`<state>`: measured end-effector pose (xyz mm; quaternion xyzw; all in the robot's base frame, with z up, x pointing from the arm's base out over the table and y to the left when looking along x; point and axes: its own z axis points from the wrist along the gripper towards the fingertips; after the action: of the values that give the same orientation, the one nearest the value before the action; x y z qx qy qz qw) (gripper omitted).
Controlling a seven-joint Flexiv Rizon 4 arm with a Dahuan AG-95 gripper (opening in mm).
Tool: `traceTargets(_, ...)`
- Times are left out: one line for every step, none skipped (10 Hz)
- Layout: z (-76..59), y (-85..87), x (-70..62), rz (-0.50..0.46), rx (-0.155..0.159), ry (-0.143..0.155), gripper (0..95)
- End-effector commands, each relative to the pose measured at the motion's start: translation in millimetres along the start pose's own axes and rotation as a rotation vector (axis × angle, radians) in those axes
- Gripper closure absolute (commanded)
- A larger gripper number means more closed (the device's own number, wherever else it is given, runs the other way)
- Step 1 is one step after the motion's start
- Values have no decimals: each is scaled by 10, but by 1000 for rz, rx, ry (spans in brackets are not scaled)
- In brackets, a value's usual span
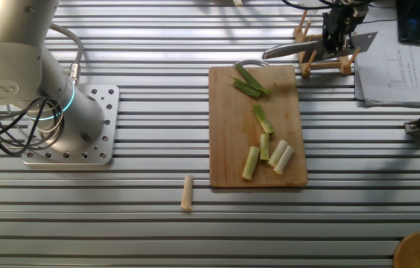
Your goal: Chop the scallions
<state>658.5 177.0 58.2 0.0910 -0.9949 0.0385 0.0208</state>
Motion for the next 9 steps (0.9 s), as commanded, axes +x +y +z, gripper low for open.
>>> traceTargets(5,2,-5,4,-2,1,950)
traceTargets(15,2,-7,5,-3,0,950)
traceTargets(22,1,-8,4,-3,0,950)
traceTargets(32,1,-9,4,-3,0,950)
traceTargets(44,0,-10,5,-2,0,950)
traceTargets(53,0,-11,6,-3,-1,950)
traceTargets(60,-1,-12,6,-3,-1,950)
traceTargets(68,-1,-13,7,-4,4,950)
traceTargets(77,-1,-14,7,-5,7,950)
